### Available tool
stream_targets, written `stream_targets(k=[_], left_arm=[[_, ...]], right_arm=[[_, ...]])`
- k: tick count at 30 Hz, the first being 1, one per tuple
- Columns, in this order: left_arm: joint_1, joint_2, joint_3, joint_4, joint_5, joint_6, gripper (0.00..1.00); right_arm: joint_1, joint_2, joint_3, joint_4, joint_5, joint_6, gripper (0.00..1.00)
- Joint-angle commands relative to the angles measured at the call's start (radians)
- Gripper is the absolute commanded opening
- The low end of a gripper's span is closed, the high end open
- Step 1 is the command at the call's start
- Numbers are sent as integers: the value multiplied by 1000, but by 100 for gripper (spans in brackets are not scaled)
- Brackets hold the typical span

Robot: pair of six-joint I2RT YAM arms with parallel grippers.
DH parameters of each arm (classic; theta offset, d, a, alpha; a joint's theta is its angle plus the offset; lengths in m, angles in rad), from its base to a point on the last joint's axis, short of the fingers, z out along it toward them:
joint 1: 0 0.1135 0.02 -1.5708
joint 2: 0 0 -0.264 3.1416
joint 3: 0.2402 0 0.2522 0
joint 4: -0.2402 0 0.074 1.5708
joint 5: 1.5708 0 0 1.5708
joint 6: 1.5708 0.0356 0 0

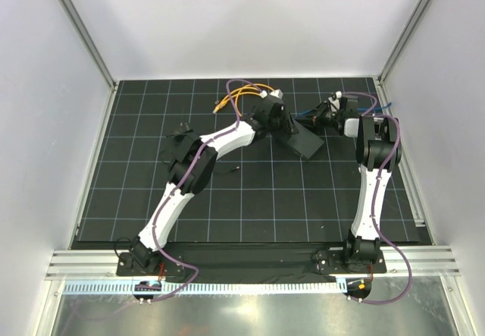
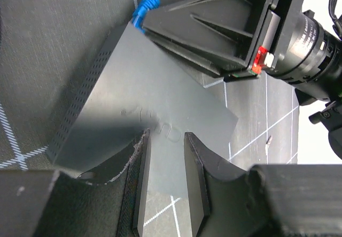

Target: Pull the plug from the switch port

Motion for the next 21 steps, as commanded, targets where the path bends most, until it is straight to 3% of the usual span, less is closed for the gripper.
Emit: stream_targets(k=[1, 8, 11, 17, 21], left_arm=[[-8, -20, 59, -19, 25, -7, 35], [-13, 60, 85, -84, 2, -58, 32], [-13, 54, 44, -120, -49, -87, 30], [-14, 106, 99, -217, -41, -125, 24], [-13, 117, 99, -226, -42, -133, 23]], right_arm=[[2, -59, -21, 31, -33, -30, 1], [1, 1, 8, 155, -54, 63, 1], [-1, -5, 2, 213, 7, 73, 1], [10, -49, 0, 101, 163, -57, 1], [10, -40, 3, 59, 223, -18, 1]])
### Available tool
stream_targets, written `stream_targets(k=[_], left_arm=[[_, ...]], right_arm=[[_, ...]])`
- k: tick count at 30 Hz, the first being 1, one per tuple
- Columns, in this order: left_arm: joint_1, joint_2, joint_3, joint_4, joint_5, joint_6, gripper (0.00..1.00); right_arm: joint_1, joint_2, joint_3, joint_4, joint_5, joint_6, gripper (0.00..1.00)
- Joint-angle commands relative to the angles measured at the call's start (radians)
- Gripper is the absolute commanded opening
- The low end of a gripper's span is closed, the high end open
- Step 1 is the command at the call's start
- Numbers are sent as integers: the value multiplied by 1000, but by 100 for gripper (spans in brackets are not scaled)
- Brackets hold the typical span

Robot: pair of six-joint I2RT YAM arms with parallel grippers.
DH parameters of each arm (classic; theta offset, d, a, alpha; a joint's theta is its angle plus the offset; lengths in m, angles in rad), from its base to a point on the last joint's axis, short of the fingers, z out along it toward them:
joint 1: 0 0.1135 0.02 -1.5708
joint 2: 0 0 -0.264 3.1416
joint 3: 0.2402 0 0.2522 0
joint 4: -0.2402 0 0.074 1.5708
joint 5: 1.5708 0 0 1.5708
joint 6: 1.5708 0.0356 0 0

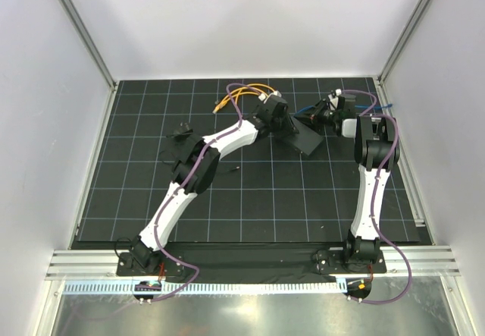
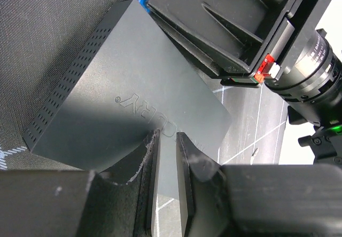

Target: Pull the plug from the switch port

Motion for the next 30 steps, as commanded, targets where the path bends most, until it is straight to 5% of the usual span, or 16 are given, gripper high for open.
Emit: stream_targets(k=[1, 6, 13, 30], left_arm=[[-7, 63, 2, -131, -22, -1, 24], [-5, 105, 59, -156, -16, -1, 25], [-1, 135, 105, -176, -15, -2, 26], [-2, 60, 96, -159, -15, 79, 31]], right_arm=[[0, -34, 26, -47, 172, -16, 1], [-2, 0, -41, 100, 186, 200, 1], [-3, -40, -83, 126, 241, 204, 1], [-14, -191, -46, 108, 262, -49, 1]])
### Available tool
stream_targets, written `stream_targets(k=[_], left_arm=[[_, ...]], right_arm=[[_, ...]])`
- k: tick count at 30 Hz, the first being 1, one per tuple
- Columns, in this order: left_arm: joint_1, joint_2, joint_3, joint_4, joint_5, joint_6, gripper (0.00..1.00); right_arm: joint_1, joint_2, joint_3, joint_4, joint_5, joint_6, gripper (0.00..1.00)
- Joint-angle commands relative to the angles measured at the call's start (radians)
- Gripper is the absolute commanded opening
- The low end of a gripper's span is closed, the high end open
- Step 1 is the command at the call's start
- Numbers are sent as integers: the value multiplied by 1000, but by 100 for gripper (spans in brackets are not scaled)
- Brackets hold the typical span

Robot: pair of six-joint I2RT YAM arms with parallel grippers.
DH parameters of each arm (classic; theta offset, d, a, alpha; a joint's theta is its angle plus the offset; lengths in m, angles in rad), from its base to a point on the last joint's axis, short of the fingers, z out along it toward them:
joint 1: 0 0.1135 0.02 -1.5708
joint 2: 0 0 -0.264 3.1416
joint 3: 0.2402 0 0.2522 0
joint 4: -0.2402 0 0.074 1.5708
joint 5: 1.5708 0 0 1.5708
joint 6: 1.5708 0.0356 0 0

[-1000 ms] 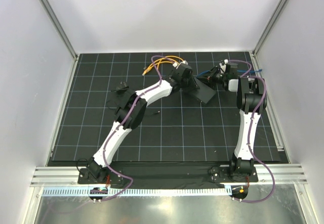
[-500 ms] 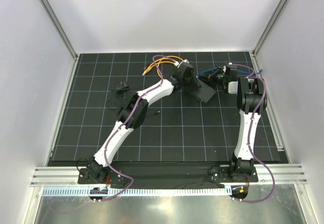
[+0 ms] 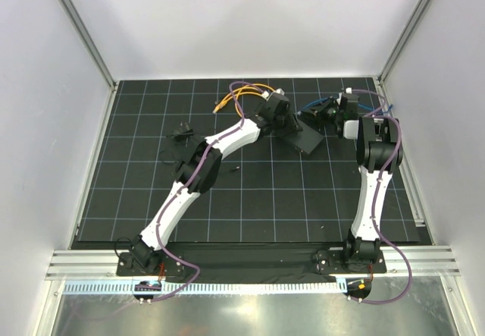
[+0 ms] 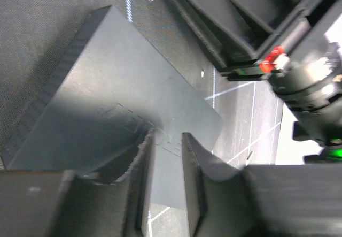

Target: Pull the plug from the switch port

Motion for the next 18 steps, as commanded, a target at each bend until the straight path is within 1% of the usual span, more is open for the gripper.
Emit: stream_targets(k=[1, 4, 5, 7, 8, 9, 10, 11, 13, 14, 16, 17, 18], left_arm=[[-6, -24, -21, -138, -42, 87, 34], [-6, -96, -29, -177, -85, 122, 39], [-6, -145, -34, -190, -95, 143, 39], [-6, -200, -63, -214, -105, 165, 40], [-6, -260, -78, -220, -108, 176, 40], [-6, -298, -95, -222, -108, 199, 40], [-8, -334, -122, -228, -108, 208, 40], [-6, -408, -174, -228, -109, 216, 40], [-6, -481, -236, -227, -146, 243, 40], [-6, -524, -305, -228, -154, 252, 41], [-6, -636, -368, -228, -181, 274, 42], [-6, -670, -406, -228, -192, 279, 42], [-4, -741, -472, -228, -207, 283, 43]], right_arm=[[-11, -166, 14, -9, 34, -129, 1], [-11, -260, -4, -64, 40, -196, 1], [-11, -310, -12, -99, 42, -205, 1], [-8, -361, -21, -147, 62, -257, 1], [-3, -392, -23, -173, 74, -279, 1], [-1, -436, -21, -234, 85, -294, 1], [2, -459, -18, -262, 97, -325, 1], [12, -481, -6, -320, 105, -340, 1], [29, -550, 2, -372, 135, -385, 1], [40, -570, 11, -416, 143, -394, 1], [83, -622, 34, -484, 166, -428, 1], [122, -637, 66, -554, 194, -458, 1], [165, -657, 78, -578, 201, -465, 1]])
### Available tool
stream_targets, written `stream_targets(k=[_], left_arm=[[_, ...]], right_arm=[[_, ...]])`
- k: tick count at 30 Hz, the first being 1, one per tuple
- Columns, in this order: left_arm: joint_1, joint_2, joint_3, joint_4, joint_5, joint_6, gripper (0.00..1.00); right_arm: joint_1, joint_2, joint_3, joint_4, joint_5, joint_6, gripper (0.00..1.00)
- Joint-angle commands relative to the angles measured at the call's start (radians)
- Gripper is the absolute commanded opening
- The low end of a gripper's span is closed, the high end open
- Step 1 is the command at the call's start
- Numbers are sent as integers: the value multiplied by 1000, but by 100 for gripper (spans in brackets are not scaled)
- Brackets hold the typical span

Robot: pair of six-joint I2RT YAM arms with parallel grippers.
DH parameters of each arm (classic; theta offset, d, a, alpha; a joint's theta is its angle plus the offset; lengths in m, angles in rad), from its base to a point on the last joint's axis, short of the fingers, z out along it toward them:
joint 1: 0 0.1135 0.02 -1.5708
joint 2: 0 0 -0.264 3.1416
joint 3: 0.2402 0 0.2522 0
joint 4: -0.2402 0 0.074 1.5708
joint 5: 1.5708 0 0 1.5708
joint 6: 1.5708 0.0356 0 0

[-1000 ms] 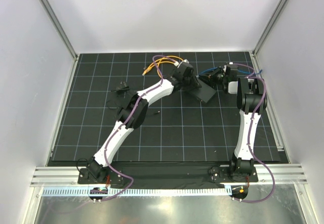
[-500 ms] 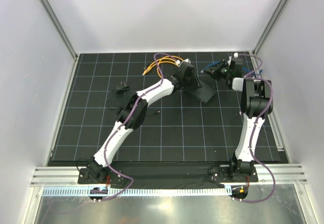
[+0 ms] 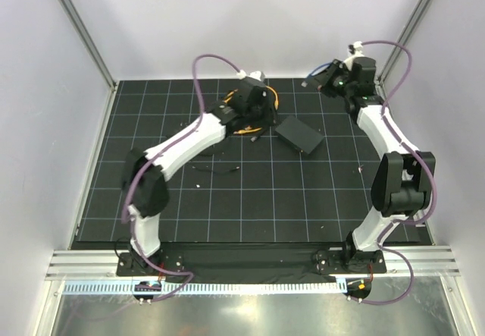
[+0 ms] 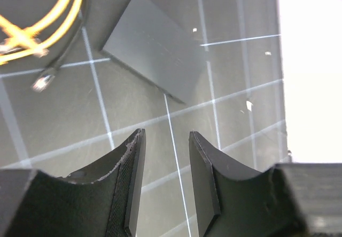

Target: Pull the plug from the switch port

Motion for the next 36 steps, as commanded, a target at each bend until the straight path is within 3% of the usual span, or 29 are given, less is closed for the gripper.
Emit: stream_targets(k=[1, 9, 18, 26, 29, 36], left_arm=[[2, -196, -130, -2, -72, 57, 43], [17, -495, -409, -19, -174, 51, 47], [75, -797, -609, -83, -284, 65, 56], [109, -892, -681, -114, -321, 100, 61], [130, -898, -709, -109, -306, 103, 62], [172, -898, -749, -85, -270, 119, 63]], right_arm=[[123, -83, 82, -177, 65, -108, 1], [359, -31, 245, -320, 79, -91, 1], [537, 154, 473, -461, 329, 10, 1], [669, 337, 686, -519, 541, -117, 1], [706, 441, 814, -585, 640, -133, 8], [712, 619, 935, -493, 596, -149, 9]])
